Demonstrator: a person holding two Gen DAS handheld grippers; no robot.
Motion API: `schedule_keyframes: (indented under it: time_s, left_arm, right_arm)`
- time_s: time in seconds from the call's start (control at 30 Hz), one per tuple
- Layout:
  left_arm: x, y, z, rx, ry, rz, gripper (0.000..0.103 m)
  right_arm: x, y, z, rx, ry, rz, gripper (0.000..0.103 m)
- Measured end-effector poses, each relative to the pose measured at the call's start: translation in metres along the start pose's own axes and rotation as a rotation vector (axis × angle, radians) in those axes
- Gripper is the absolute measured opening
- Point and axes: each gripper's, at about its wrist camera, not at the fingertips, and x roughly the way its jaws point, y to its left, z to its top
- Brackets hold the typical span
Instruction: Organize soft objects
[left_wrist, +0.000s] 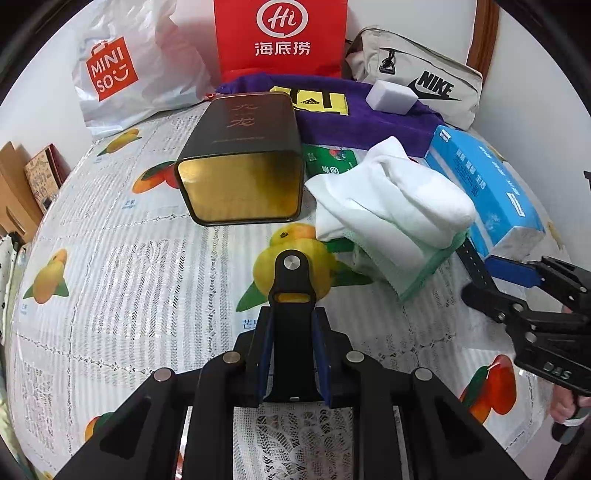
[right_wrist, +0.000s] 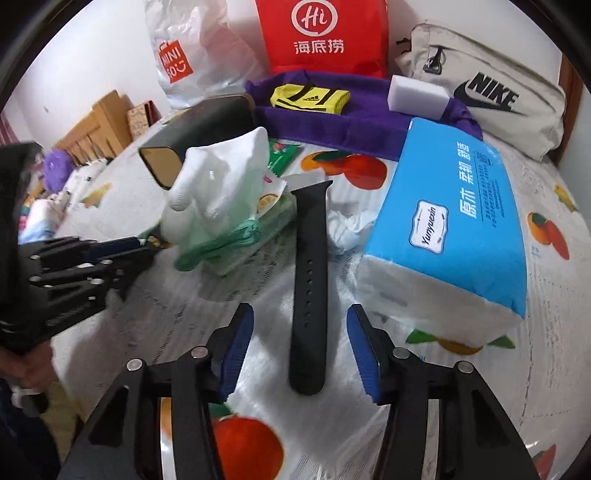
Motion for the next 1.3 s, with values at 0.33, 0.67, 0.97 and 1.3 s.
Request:
schedule_keyframes:
  time_s: [0.33,0.67,0.97,1.3]
  left_arm:
    - [0.000,0.002,-0.001,-0.009,-0.005,-0.018,0.021]
    - [0.000,-0.001,-0.001,0.005,-0.005,-0.002,0.021]
    - [0.000,0.001,-0.001,-0.008,-0.015,-0.013,0.020]
    - [-0.009,0.004,-0.007,-0.021,-0.015,-0.017,0.020]
  right_arm:
    - [-0.009,0.001,-0.001,-0.042,-0.001,-0.021,0.019]
    - [0.005,0.013,0.006,-0.074,0.007,-0.077,0.037]
    - [0.004,0.010,0.007,-0.067,-0.038,-0.053,0.019]
    - [-0.019,0.004,-0.007,-0.039,-0.015,0.006,0.003]
